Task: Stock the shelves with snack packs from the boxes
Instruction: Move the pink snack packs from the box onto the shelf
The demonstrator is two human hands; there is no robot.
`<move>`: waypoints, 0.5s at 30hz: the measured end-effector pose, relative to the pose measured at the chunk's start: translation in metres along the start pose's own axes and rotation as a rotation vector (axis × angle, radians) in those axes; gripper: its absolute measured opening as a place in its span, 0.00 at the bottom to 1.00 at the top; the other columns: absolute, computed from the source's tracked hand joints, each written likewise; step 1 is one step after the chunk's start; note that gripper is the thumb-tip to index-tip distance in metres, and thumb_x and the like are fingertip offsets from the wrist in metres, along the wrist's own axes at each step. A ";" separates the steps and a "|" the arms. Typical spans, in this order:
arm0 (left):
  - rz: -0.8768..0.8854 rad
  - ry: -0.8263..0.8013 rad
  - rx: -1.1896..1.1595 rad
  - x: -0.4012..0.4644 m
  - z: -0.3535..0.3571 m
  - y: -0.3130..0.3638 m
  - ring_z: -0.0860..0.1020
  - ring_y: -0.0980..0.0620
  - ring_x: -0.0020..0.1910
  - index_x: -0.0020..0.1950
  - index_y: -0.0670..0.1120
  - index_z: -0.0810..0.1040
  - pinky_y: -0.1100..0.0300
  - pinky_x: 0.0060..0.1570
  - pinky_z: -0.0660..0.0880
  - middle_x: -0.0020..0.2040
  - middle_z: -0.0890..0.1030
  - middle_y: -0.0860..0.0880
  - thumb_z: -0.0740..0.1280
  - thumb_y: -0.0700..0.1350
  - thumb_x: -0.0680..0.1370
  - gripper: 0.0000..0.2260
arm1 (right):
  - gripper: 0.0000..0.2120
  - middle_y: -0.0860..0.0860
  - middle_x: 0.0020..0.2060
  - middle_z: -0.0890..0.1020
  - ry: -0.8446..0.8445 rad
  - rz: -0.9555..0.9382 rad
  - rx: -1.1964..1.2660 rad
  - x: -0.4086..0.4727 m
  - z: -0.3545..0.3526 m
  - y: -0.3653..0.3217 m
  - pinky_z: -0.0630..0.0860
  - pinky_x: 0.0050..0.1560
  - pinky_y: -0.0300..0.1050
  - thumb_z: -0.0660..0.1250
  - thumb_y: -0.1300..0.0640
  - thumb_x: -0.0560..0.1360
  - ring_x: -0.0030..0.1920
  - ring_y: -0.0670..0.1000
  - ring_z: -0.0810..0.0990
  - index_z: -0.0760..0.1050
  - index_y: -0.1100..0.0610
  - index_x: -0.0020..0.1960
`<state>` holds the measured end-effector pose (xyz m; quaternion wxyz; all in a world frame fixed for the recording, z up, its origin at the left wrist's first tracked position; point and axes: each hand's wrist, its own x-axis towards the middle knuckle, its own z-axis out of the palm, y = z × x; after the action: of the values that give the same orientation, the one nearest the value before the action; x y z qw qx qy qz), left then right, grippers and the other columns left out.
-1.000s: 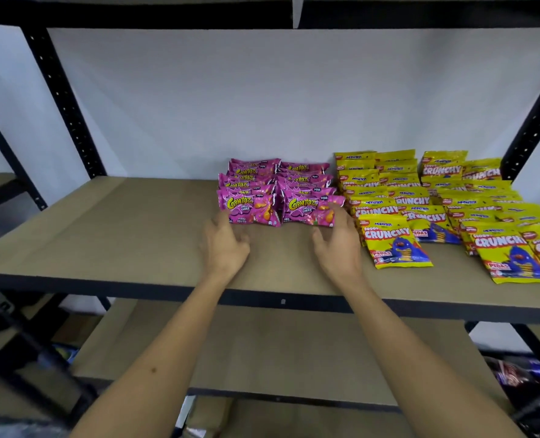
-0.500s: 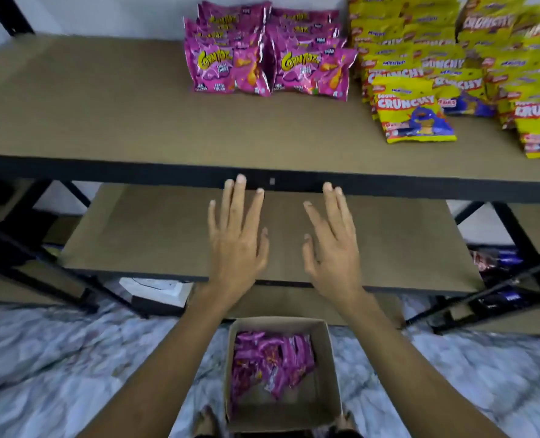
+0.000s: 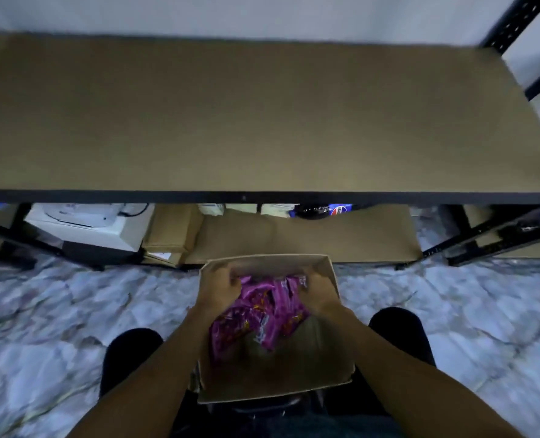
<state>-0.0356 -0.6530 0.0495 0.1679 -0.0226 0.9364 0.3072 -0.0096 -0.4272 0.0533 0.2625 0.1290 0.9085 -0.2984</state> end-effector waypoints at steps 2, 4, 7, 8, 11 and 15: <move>-0.046 -0.100 0.019 0.009 0.042 -0.023 0.79 0.43 0.57 0.62 0.42 0.79 0.54 0.59 0.74 0.56 0.83 0.42 0.68 0.40 0.74 0.16 | 0.18 0.55 0.56 0.82 -0.061 0.053 0.005 0.027 0.039 0.037 0.76 0.59 0.51 0.64 0.52 0.76 0.57 0.59 0.80 0.74 0.53 0.65; -0.076 -0.212 0.019 0.016 0.080 -0.044 0.79 0.43 0.57 0.65 0.44 0.77 0.53 0.57 0.75 0.58 0.82 0.42 0.67 0.41 0.76 0.16 | 0.16 0.55 0.55 0.82 -0.104 0.076 -0.009 0.051 0.074 0.070 0.76 0.58 0.50 0.64 0.51 0.75 0.57 0.58 0.80 0.76 0.53 0.61; -0.081 -0.273 0.012 0.028 0.128 -0.070 0.79 0.42 0.57 0.65 0.46 0.76 0.56 0.55 0.74 0.59 0.81 0.42 0.66 0.43 0.78 0.16 | 0.20 0.59 0.61 0.79 -0.123 0.112 -0.002 0.071 0.109 0.092 0.73 0.59 0.47 0.63 0.59 0.76 0.61 0.60 0.77 0.71 0.59 0.67; -0.091 -0.288 0.018 0.031 0.140 -0.077 0.79 0.42 0.56 0.64 0.45 0.76 0.57 0.54 0.73 0.59 0.81 0.42 0.65 0.42 0.78 0.14 | 0.21 0.60 0.62 0.77 -0.131 0.126 -0.003 0.076 0.118 0.098 0.73 0.57 0.45 0.63 0.61 0.76 0.62 0.60 0.76 0.69 0.60 0.69; -0.093 -0.316 0.057 0.037 0.175 -0.102 0.78 0.42 0.58 0.63 0.43 0.76 0.60 0.55 0.71 0.59 0.80 0.42 0.65 0.41 0.79 0.13 | 0.23 0.61 0.62 0.77 -0.167 0.159 -0.003 0.096 0.158 0.122 0.74 0.50 0.44 0.62 0.61 0.78 0.57 0.59 0.78 0.65 0.59 0.73; -0.100 -0.287 0.017 0.040 0.196 -0.127 0.78 0.44 0.59 0.62 0.45 0.78 0.62 0.55 0.70 0.59 0.80 0.44 0.67 0.43 0.78 0.12 | 0.22 0.59 0.62 0.77 -0.169 0.211 0.031 0.108 0.189 0.140 0.71 0.48 0.39 0.63 0.60 0.79 0.58 0.57 0.78 0.66 0.59 0.72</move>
<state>0.0039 -0.6395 -0.1835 0.3152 -0.0235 0.9032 0.2904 0.0312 -0.4235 -0.2018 0.3658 0.2024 0.8599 -0.2930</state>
